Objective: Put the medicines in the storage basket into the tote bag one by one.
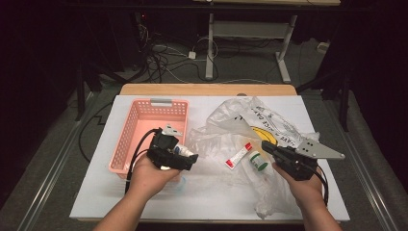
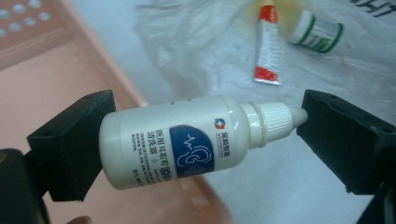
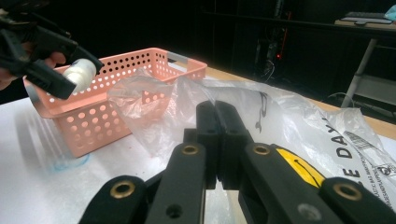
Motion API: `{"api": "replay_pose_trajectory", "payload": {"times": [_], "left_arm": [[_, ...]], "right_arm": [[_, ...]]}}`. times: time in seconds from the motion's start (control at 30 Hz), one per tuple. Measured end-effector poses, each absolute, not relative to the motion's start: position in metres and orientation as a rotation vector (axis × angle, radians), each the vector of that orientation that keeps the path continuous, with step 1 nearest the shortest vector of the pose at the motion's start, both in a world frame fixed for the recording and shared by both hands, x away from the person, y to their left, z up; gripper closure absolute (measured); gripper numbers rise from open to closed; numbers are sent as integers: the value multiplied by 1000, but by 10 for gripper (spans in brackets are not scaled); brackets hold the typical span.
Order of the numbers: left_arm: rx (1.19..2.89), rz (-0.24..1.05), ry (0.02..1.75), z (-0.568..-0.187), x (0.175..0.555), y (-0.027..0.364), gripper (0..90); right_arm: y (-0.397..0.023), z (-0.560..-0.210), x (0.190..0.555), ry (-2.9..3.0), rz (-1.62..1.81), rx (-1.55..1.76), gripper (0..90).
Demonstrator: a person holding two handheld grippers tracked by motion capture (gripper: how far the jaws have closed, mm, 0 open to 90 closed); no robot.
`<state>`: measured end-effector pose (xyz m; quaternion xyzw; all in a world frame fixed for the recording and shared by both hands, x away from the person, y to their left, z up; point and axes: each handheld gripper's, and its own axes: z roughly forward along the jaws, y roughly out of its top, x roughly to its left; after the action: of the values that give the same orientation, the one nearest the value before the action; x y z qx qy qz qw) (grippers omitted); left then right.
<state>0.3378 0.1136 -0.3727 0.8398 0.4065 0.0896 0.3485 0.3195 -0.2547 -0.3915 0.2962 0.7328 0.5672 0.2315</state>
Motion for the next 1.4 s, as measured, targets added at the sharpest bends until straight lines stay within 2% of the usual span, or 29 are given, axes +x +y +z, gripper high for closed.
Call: {"api": "replay_pose_trajectory", "payload": {"times": [0.3, 0.6, 1.1, 1.4], "left_arm": [[2225, 150, 936, -385, 324, 73, 59], [2243, 102, 881, -403, 329, 34, 58], [2205, 129, 919, -433, 380, -13, 59], [2143, 235, 974, -440, 417, -34, 58]], "right_arm": [[-255, -390, 319, 2011, 1566, 810, 900], [-254, -390, 319, 2011, 1565, 802, 900], [-255, -390, 320, 2006, 1575, 810, 900], [-256, -392, 324, 2003, 1579, 828, 900]]}}
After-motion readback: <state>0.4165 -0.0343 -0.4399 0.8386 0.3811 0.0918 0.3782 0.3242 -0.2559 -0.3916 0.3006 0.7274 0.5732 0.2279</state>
